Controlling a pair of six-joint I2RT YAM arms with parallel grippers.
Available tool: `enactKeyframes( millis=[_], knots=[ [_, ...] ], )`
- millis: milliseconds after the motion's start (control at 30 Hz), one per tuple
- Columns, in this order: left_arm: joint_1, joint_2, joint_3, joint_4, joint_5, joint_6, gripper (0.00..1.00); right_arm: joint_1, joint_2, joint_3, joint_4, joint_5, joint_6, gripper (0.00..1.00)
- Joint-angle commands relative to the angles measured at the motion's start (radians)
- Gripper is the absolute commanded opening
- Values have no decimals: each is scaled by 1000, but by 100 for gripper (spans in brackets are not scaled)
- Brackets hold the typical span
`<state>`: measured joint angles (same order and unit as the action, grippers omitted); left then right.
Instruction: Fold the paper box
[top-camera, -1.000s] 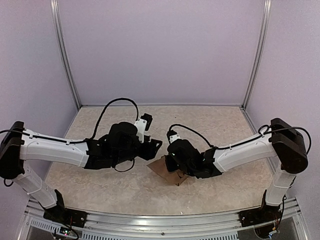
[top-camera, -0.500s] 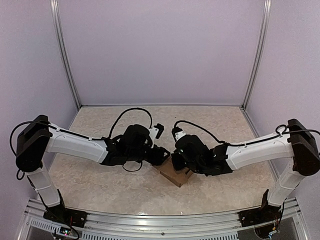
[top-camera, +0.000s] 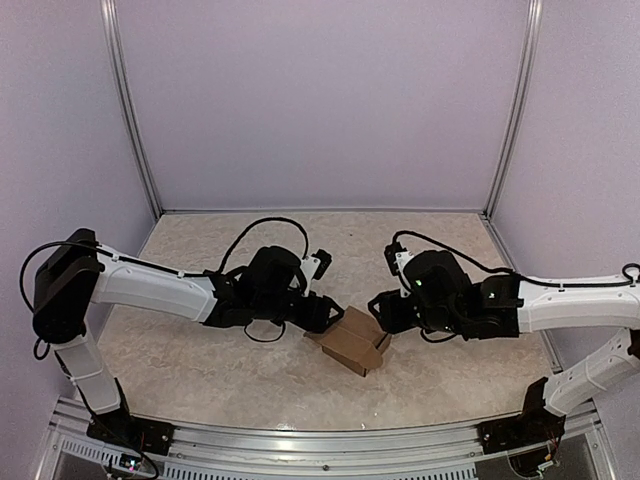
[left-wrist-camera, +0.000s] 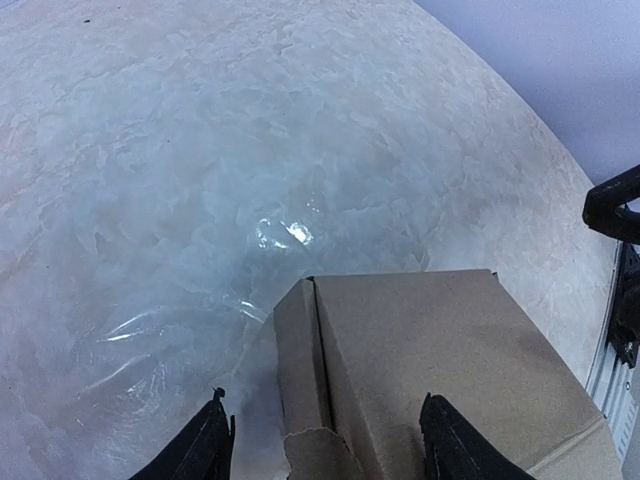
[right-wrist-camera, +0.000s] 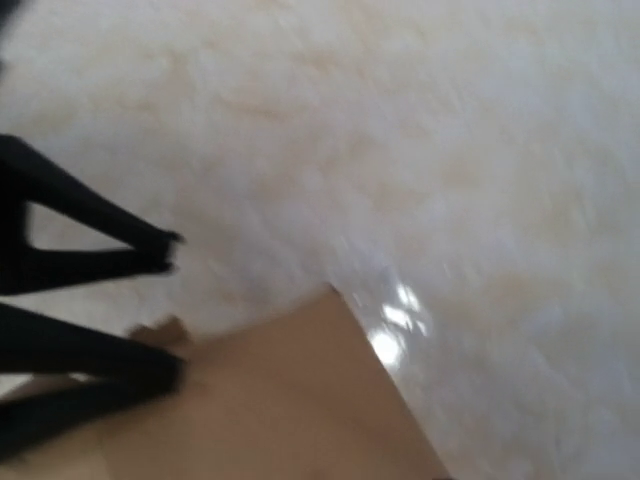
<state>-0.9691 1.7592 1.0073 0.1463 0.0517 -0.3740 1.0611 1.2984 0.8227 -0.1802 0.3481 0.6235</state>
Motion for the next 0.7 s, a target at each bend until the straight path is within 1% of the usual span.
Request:
enactKeyframes(
  millis=[0,100,233,467,667],
  knots=[
    [10,30,22,-57,51,-31,62,-60,-28,-26,-181,-172,135,47],
    [13,34,20,-71,66,-48,62,-68,-52,-62,-162,-236,189,53],
    [23,40,34,-103,105,-92,63,-75,-63,-92,-110,-309,284,57],
    [28,44,12,-87,134,-143,63,-86,-32,-116,12,-394,437,57],
    [26,42,-15,-45,164,-178,63,-97,-17,-164,112,-406,542,58]
  ],
)
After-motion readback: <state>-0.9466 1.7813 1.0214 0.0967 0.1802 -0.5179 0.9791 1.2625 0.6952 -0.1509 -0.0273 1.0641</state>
